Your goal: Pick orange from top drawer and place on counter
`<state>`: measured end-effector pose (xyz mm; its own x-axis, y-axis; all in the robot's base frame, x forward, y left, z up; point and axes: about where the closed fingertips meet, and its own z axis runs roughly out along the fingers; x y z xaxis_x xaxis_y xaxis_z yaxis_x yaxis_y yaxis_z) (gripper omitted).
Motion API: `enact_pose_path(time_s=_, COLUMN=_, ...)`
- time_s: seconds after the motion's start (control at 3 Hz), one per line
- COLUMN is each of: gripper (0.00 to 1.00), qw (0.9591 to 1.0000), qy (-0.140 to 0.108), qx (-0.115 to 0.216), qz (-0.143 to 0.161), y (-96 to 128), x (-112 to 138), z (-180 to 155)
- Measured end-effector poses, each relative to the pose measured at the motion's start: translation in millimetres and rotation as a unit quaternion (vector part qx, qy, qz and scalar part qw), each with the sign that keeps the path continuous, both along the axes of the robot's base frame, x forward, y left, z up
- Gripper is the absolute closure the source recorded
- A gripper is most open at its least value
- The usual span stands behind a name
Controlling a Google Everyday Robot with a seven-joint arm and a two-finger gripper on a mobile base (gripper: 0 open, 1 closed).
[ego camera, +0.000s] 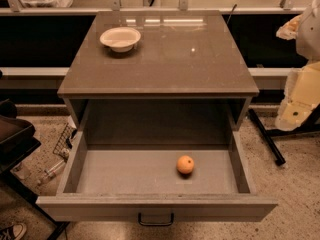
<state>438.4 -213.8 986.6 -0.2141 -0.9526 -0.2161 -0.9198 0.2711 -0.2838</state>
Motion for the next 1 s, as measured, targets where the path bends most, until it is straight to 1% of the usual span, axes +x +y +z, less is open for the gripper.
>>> enact_pose_path(time_s=0.33, gripper=0.0, qw=1.0, qy=-0.001, qx=0.002, qz=0.001, y=2, x=1, z=-3)
enact_pose_path(time_s=0.67, gripper=0.0, qw=0.9998, qy=-0.003, qx=0.02, qz=0.008, y=15, x=7, z=-25)
enact_pose_path(time_s=1.0, gripper=0.0, qw=0.9984, qy=-0.01, qx=0.053, qz=0.016, y=32, x=17, z=-63)
